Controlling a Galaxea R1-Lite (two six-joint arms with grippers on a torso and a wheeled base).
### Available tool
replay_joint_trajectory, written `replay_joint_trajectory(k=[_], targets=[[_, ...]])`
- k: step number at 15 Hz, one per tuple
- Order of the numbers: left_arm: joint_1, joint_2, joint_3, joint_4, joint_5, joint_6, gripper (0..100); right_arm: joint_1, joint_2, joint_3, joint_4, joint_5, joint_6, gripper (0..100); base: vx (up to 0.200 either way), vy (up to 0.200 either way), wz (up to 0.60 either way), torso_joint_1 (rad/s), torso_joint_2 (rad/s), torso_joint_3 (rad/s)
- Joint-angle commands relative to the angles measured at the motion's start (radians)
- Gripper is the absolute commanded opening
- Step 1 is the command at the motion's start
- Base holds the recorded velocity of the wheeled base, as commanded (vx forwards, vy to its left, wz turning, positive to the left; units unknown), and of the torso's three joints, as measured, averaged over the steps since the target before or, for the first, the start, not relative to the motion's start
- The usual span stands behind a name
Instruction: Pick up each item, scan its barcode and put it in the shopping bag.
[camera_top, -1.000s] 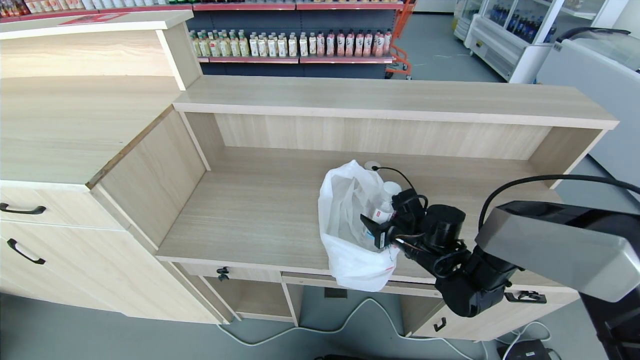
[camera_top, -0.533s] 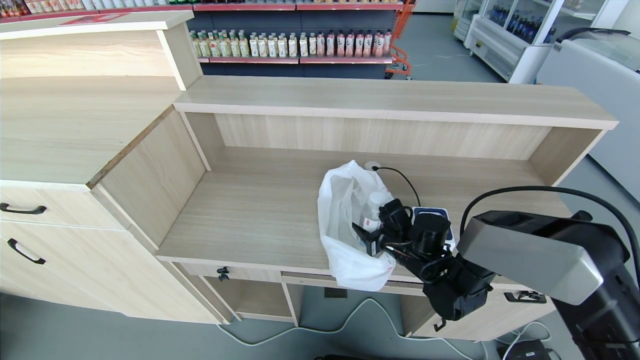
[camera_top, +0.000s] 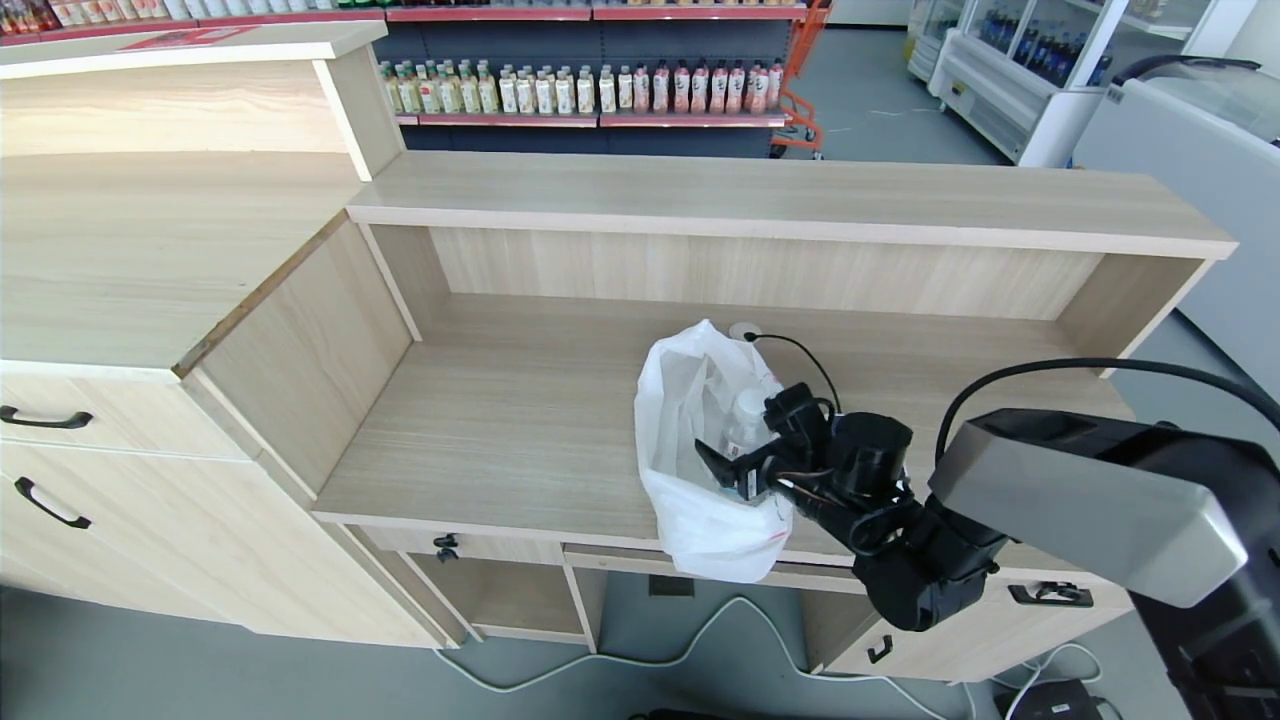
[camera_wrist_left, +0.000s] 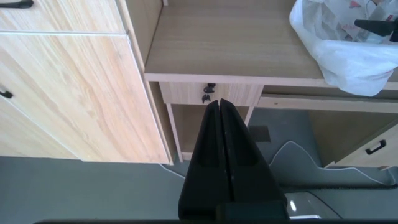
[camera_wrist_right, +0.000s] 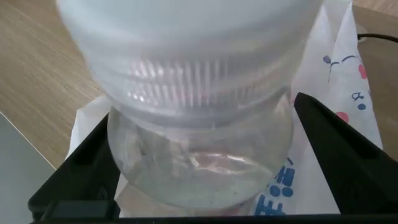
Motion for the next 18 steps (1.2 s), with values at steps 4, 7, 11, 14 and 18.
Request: replay_joint_trajectory(k=[4, 7, 11, 14, 18], targets=[[0.000, 0.000, 0.000, 0.000, 0.000, 0.000, 0, -0.004, -0.205, 0.075, 0.059, 0.001, 0.046, 100, 0.000, 0.000, 0.00, 0.000, 0.00, 0.000], [0.000, 0.000, 0.000, 0.000, 0.000, 0.000, 0, -0.026, -0.343, 0.141, 0.105, -0.008, 0.066, 100, 0.000, 0.000, 0.00, 0.000, 0.00, 0.000], [0.000, 0.000, 0.000, 0.000, 0.000, 0.000, 0, -0.093, -0.593, 0.365, 0.120, -0.117, 0.127, 100, 0.000, 0.000, 0.00, 0.000, 0.00, 0.000], [0.000, 0.000, 0.000, 0.000, 0.000, 0.000, 0, -0.201, -0.783, 0.641, 0.148, -0.120, 0.142, 100, 0.000, 0.000, 0.00, 0.000, 0.00, 0.000], [0.000, 0.000, 0.000, 0.000, 0.000, 0.000, 0, -0.313, -0.877, 0.831, 0.139, -0.120, 0.195, 100, 0.000, 0.000, 0.00, 0.000, 0.00, 0.000]])
